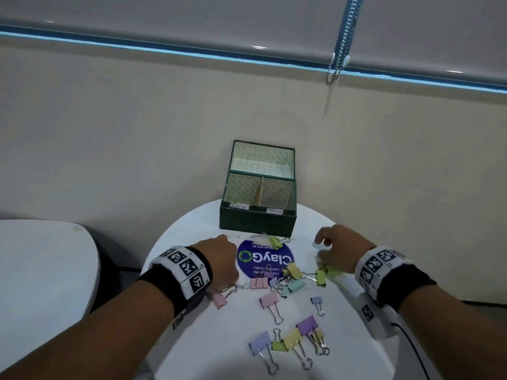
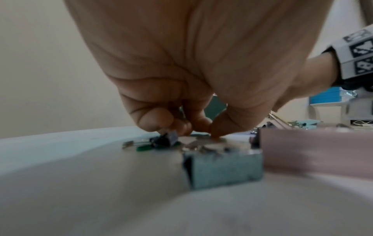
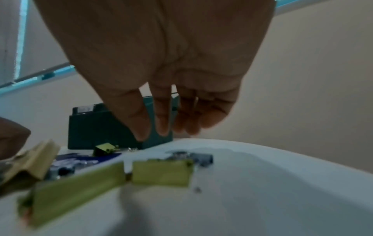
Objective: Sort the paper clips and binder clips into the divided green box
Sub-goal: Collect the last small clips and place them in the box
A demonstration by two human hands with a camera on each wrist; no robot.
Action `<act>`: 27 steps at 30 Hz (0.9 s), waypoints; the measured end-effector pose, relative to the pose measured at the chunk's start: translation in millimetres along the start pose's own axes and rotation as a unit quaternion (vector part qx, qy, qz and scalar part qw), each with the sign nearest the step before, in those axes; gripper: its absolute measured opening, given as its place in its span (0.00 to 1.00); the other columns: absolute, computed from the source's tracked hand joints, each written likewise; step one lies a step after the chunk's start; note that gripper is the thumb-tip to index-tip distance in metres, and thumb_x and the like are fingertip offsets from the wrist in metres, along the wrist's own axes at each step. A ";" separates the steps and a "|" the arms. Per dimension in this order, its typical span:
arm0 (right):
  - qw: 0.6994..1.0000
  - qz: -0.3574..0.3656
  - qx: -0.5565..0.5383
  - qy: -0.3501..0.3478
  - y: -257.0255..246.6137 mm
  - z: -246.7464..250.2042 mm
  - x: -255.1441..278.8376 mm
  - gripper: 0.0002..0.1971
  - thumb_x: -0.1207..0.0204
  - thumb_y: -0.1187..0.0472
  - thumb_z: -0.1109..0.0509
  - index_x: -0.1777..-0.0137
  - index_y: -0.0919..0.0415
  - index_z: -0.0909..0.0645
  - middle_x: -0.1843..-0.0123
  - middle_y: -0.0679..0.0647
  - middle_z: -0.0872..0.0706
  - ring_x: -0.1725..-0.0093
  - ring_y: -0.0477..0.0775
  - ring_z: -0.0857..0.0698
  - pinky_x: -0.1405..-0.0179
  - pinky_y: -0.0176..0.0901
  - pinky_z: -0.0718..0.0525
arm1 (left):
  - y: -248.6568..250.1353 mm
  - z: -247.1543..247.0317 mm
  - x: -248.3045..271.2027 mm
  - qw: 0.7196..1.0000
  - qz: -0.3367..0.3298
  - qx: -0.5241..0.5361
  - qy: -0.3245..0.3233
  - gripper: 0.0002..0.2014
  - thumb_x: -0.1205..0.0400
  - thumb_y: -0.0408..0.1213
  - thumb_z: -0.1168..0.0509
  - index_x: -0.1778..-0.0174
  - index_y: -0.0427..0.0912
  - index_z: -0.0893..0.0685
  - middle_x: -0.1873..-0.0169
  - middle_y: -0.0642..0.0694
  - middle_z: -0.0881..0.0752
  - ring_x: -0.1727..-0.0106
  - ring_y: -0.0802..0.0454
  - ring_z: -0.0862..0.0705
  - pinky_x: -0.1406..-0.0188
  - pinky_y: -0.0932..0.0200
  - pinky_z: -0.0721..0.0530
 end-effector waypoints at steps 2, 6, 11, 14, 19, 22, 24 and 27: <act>0.999 -0.043 0.014 -0.011 13.2 -9.2 0.2 0.09 0.25 0.53 0.31 0.46 0.48 0.20 0.46 0.50 0.20 0.49 0.54 0.16 0.49 0.44 0.16 | 1.3 3.2 0.8 1.000 -0.004 0.014 0.016 0.05 0.18 0.44 0.39 0.55 0.47 0.25 0.57 0.50 0.25 0.59 0.53 0.21 0.60 0.59 0.23; 0.999 -0.049 0.007 -0.006 17.3 -18.6 -4.1 0.06 0.24 0.55 0.33 0.48 0.49 0.21 0.50 0.49 0.23 0.51 0.54 0.18 0.51 0.43 0.19 | 1.9 9.4 0.8 0.997 -0.021 0.047 0.057 0.05 0.18 0.39 0.41 0.49 0.52 0.23 0.51 0.53 0.19 0.51 0.54 0.20 0.50 0.59 0.20; 0.999 -0.022 -0.048 0.011 9.1 -23.2 -6.6 0.04 0.22 0.53 0.29 0.53 0.44 0.22 0.50 0.43 0.17 0.51 0.46 0.18 0.52 0.39 0.21 | 2.7 10.1 -4.7 0.994 -0.025 0.084 0.062 0.12 0.18 0.35 0.40 0.43 0.57 0.23 0.54 0.57 0.19 0.52 0.55 0.21 0.56 0.62 0.25; 0.998 -0.006 -0.069 0.012 4.1 -23.4 -4.4 0.05 0.21 0.54 0.29 0.57 0.45 0.22 0.53 0.42 0.17 0.53 0.44 0.18 0.53 0.37 0.21 | 3.0 13.8 -8.3 0.993 -0.020 0.094 0.072 0.11 0.18 0.38 0.36 0.42 0.56 0.22 0.52 0.56 0.17 0.51 0.55 0.20 0.56 0.63 0.24; 0.997 -0.020 -0.069 0.014 6.7 -19.7 -1.6 0.04 0.20 0.58 0.35 0.54 0.50 0.20 0.51 0.46 0.16 0.52 0.48 0.18 0.56 0.38 0.22 | 9.0 18.2 -15.4 0.996 -0.035 0.055 0.056 0.13 0.16 0.44 0.33 0.37 0.54 0.14 0.45 0.53 0.18 0.45 0.54 0.19 0.45 0.62 0.21; 0.998 -0.022 -0.066 0.005 6.4 -18.2 0.9 0.03 0.20 0.56 0.35 0.51 0.51 0.20 0.48 0.48 0.15 0.50 0.50 0.18 0.49 0.41 0.19 | 8.9 20.5 -17.7 0.998 -0.024 0.036 0.048 0.07 0.17 0.43 0.33 0.48 0.50 0.11 0.51 0.52 0.15 0.50 0.54 0.18 0.51 0.63 0.23; 0.998 -0.018 -0.062 0.000 6.5 -19.8 1.7 0.04 0.21 0.54 0.32 0.49 0.51 0.20 0.46 0.48 0.15 0.48 0.50 0.18 0.47 0.41 0.18 | 11.2 22.1 -18.8 0.998 -0.023 0.011 0.050 0.06 0.16 0.43 0.35 0.51 0.48 0.14 0.53 0.51 0.15 0.52 0.54 0.18 0.53 0.63 0.23; 0.998 -0.013 -0.058 -0.004 4.3 -21.6 1.9 0.06 0.22 0.54 0.31 0.47 0.51 0.20 0.46 0.48 0.16 0.48 0.50 0.17 0.49 0.39 0.20 | 20.3 21.2 -19.0 0.996 -0.039 -0.061 0.042 0.06 0.15 0.43 0.39 0.50 0.46 0.18 0.50 0.47 0.16 0.53 0.52 0.20 0.54 0.61 0.23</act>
Point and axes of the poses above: each hand's wrist, its own x-axis away from the middle knuckle, its own z-axis out of the back of the hand, y = z × x, the point moved 7 cm from there along -x, towards the middle knuckle
